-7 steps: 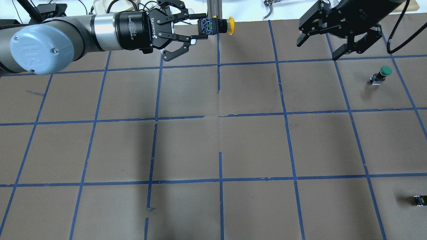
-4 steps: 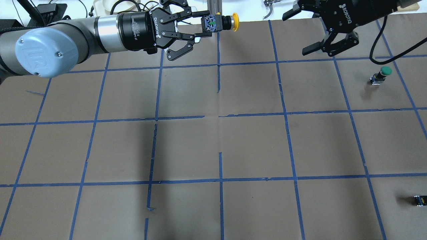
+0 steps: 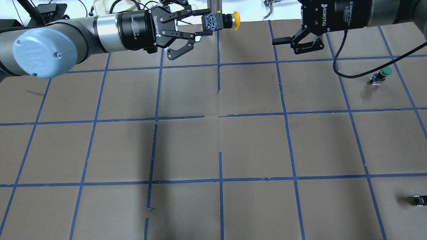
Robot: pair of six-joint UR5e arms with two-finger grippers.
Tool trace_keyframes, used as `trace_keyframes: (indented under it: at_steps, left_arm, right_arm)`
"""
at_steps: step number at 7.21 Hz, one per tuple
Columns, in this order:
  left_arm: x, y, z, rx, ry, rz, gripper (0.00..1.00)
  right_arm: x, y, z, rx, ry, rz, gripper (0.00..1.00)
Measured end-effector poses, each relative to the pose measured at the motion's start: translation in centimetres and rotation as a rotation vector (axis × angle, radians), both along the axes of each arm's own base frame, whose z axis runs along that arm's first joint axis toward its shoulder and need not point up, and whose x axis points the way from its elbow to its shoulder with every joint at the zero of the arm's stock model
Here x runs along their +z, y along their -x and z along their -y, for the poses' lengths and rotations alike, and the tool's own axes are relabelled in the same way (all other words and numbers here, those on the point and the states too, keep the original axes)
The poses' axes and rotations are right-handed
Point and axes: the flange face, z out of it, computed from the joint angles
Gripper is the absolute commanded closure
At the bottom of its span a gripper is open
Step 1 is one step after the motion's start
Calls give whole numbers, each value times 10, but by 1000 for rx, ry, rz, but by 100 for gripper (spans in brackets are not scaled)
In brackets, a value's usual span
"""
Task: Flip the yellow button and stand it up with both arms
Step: 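Hold the yellow button up with the left gripper while the right gripper grasps its cap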
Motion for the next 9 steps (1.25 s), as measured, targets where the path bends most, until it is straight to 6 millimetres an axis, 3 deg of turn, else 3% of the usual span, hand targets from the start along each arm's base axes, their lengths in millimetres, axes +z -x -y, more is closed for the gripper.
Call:
trace_keyframes:
  at_steps: [3,7,9]
  left_arm:
    - [2,28,-14,-46,2,-7,99]
    - [0,32,-20,-53,-2,-7,98]
    - [10,30,-26,-52,12,-7,98]
  right_arm:
    - [-12,-27,9,21,-7,88,0]
    - [-21,-34,6,51,-33,53,0]
    - [-28,-34,1,69,-58,6,3]
